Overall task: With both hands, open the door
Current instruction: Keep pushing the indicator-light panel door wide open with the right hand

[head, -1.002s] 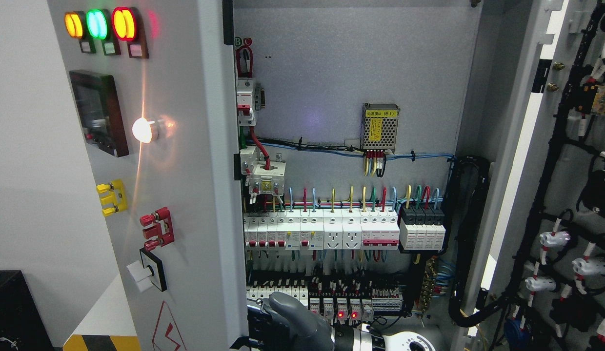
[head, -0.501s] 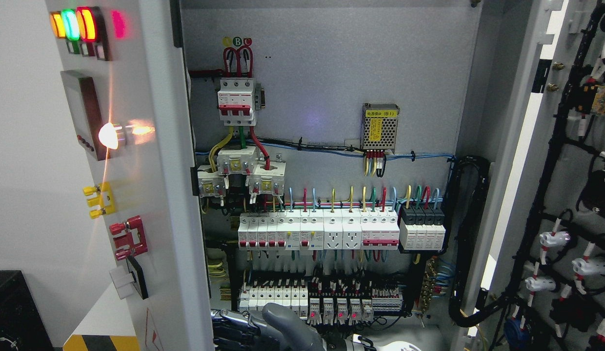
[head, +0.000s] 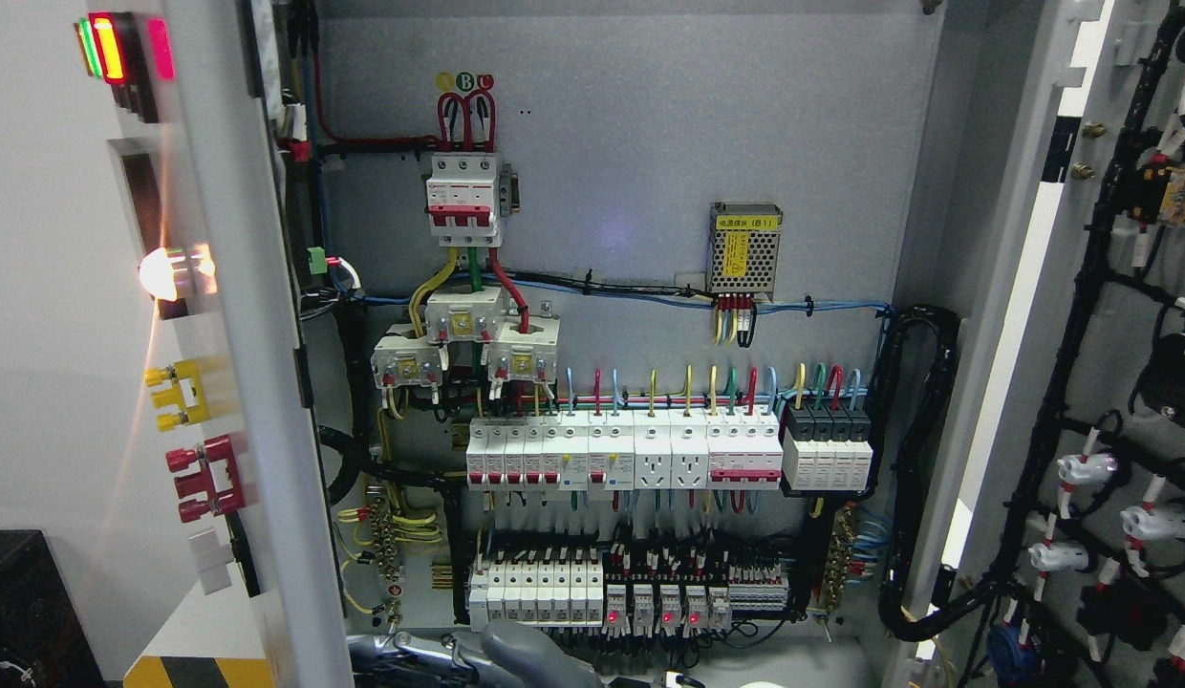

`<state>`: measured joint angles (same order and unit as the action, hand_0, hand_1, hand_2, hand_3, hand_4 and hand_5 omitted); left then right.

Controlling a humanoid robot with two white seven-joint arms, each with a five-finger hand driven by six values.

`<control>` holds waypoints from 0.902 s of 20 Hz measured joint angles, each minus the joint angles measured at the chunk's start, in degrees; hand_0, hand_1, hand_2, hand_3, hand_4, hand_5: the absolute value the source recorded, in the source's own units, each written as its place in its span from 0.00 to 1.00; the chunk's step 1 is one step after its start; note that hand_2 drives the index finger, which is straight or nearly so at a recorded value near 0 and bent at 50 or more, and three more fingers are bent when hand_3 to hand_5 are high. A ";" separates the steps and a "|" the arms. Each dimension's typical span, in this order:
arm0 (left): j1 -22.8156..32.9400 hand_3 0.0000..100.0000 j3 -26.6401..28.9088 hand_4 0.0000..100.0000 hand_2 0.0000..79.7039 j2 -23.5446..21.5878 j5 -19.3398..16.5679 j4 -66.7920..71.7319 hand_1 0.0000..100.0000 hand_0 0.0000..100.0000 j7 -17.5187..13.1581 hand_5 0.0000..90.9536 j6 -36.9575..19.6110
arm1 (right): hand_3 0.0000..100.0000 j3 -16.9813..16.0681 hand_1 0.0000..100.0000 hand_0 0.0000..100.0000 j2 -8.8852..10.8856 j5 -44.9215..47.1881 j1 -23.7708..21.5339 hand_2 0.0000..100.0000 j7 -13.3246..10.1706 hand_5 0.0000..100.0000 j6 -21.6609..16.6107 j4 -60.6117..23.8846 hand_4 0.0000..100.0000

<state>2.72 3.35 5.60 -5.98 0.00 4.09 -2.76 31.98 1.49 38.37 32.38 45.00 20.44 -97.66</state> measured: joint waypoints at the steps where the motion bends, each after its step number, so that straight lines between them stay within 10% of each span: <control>1: 0.00 0.00 0.00 0.00 0.00 0.00 0.00 0.00 0.00 0.00 0.01 0.00 0.02 | 0.00 0.24 0.00 0.00 -0.11 -0.21 -0.01 0.00 -0.01 0.00 -0.02 0.01 0.00; 18: 0.00 0.00 0.01 0.00 0.00 0.00 0.00 0.00 0.00 0.00 0.13 0.00 -0.35 | 0.00 4.12 0.00 0.00 -2.56 -4.88 -0.02 0.00 -2.88 0.00 -0.17 0.74 0.00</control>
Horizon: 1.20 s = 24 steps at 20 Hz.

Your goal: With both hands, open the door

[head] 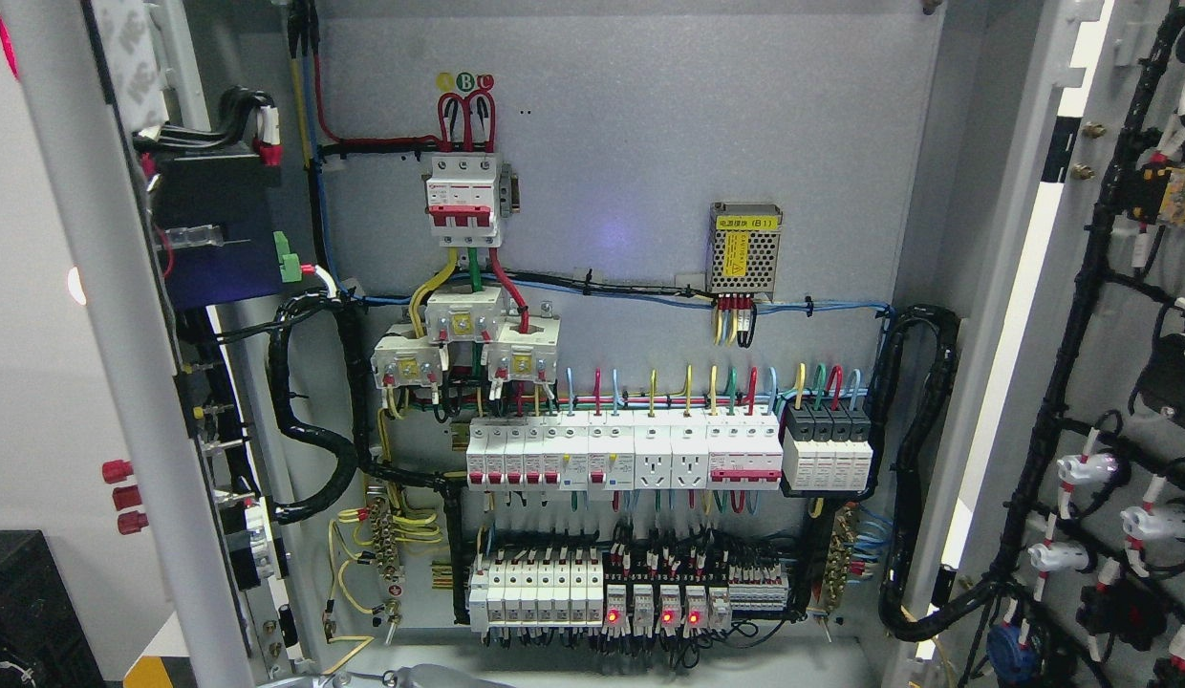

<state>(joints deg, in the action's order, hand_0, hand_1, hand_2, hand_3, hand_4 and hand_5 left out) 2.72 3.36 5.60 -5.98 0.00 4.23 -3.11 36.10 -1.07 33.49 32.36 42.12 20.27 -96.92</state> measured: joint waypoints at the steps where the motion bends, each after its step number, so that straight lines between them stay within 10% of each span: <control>1: 0.00 0.00 0.00 0.00 0.00 0.00 0.00 0.00 0.00 0.00 -0.05 0.00 0.00 | 0.00 0.23 0.00 0.00 -0.17 -0.05 0.01 0.00 -0.06 0.00 0.00 0.06 0.00; 24: 0.00 0.00 0.00 0.00 0.00 0.01 0.00 0.00 0.00 0.00 -0.18 0.00 -0.02 | 0.00 4.32 0.00 0.00 -5.58 -5.28 0.94 0.00 -3.17 0.00 0.03 4.53 0.00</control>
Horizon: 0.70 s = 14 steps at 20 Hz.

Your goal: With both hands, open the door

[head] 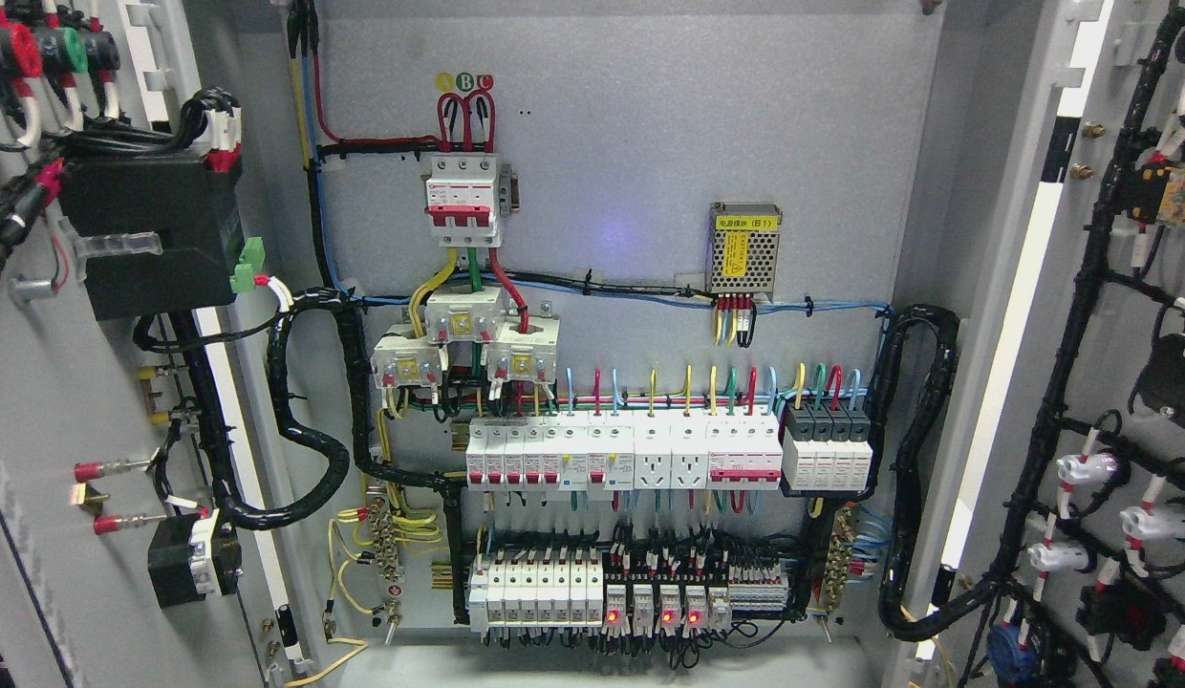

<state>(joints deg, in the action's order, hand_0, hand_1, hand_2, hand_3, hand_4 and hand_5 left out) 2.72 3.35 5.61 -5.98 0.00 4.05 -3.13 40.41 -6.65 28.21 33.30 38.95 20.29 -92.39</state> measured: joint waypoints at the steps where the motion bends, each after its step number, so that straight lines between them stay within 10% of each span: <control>1: 0.00 0.00 0.00 0.00 0.00 0.00 0.00 0.00 0.00 0.00 0.00 0.00 0.00 | 0.00 0.10 0.00 0.00 -0.13 -0.07 0.01 0.00 -0.19 0.00 0.00 0.08 0.00; 14: 0.40 0.00 -0.03 0.00 0.00 -0.11 0.00 -0.34 0.00 0.00 -0.03 0.00 -0.01 | 0.00 1.77 0.00 0.00 -1.27 -0.39 0.74 0.00 -0.56 0.00 0.01 0.75 0.00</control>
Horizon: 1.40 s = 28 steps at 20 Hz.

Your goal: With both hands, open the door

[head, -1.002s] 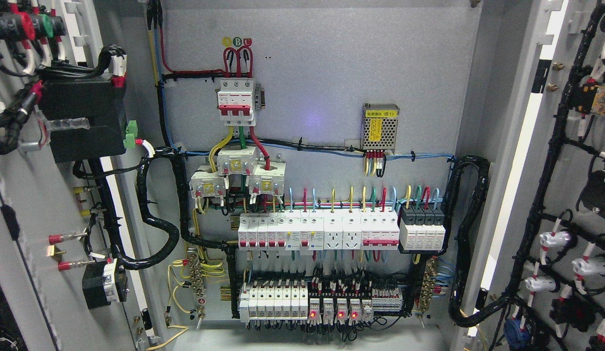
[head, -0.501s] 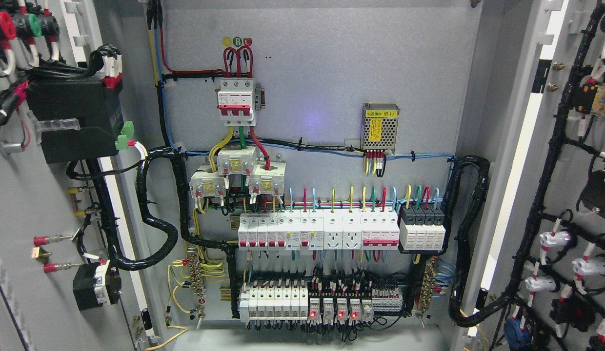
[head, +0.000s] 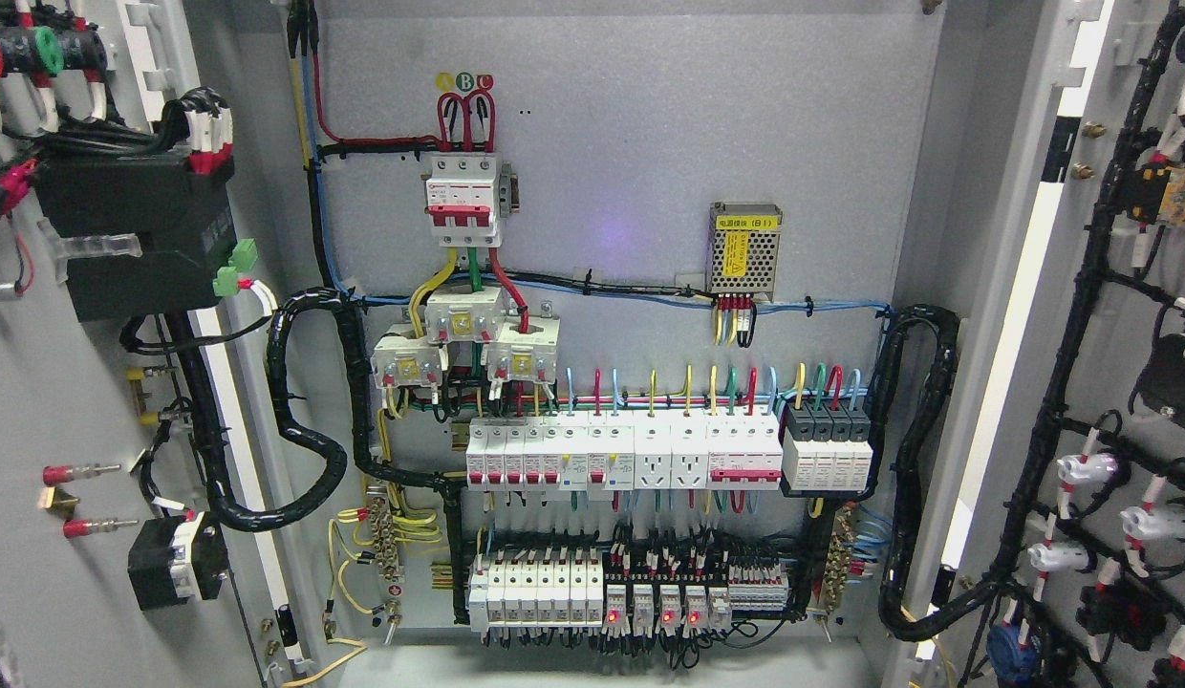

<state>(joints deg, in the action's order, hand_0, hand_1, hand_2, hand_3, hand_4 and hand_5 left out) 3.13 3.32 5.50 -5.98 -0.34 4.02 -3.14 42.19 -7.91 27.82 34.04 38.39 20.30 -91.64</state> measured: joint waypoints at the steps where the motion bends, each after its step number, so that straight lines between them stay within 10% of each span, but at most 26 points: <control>1: 0.09 0.00 -0.01 0.00 0.00 -0.01 0.00 -0.22 0.00 0.00 0.00 0.00 0.00 | 0.00 0.05 0.00 0.00 -0.04 -0.01 0.07 0.00 -0.01 0.00 0.00 0.02 0.00; 11: 2.91 0.00 -1.16 0.00 0.00 -0.38 0.03 -6.60 0.00 0.00 -0.01 0.00 -0.08 | 0.00 -0.71 0.00 0.00 0.54 0.34 -0.02 0.00 -0.11 0.00 -0.49 0.18 0.00; 24: 17.02 0.00 -9.28 0.00 0.00 -4.52 0.38 -30.75 0.00 0.00 -0.01 0.00 -3.78 | 0.00 -8.10 0.00 0.00 6.66 0.35 -5.11 0.00 0.14 0.00 -2.39 -0.99 0.00; 28: 22.55 0.00 -11.67 0.00 0.00 -6.87 0.68 -41.38 0.00 0.00 0.00 0.00 -3.85 | 0.00 -10.47 0.00 0.00 8.72 -0.86 -9.17 0.00 -7.15 0.00 -4.05 -3.13 0.00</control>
<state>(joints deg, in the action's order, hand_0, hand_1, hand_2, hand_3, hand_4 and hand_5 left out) 25.67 -8.35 -1.37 -5.29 -41.72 4.02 -6.98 31.72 0.81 26.96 24.87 31.23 16.25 -94.77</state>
